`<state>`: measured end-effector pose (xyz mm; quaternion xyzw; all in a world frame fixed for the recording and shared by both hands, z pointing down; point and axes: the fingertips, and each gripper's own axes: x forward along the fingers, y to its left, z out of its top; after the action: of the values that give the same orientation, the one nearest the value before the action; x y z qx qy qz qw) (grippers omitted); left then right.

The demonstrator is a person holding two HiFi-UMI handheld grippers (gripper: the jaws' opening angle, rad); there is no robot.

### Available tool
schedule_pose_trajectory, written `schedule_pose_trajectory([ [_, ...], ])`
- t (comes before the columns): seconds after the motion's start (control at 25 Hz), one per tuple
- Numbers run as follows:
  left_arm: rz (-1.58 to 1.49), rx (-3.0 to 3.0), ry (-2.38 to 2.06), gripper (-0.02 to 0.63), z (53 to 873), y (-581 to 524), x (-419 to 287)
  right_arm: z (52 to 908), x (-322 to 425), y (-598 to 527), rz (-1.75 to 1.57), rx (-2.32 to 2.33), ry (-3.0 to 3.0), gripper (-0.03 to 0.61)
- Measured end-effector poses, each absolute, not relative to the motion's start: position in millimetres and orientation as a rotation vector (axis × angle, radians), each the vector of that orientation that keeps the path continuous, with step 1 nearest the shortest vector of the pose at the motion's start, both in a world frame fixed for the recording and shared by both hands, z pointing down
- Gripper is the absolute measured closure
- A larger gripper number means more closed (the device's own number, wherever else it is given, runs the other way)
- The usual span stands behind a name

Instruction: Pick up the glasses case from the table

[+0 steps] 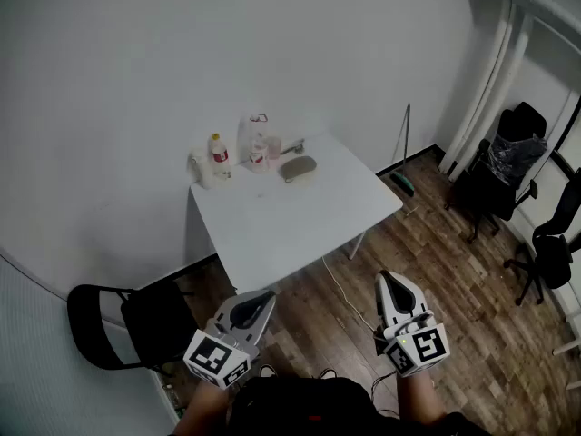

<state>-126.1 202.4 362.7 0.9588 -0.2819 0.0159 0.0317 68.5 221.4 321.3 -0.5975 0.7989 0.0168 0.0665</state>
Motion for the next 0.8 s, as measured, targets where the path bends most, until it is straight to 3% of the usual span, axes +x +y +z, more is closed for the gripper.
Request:
schedule_pose_trajectory([
  [0.8, 0.048, 2.951, -0.878, 0.592, 362.7, 200.8, -118.1, 335.8, 65.1, 221.0, -0.017, -1.741, 2.467, 0.557],
])
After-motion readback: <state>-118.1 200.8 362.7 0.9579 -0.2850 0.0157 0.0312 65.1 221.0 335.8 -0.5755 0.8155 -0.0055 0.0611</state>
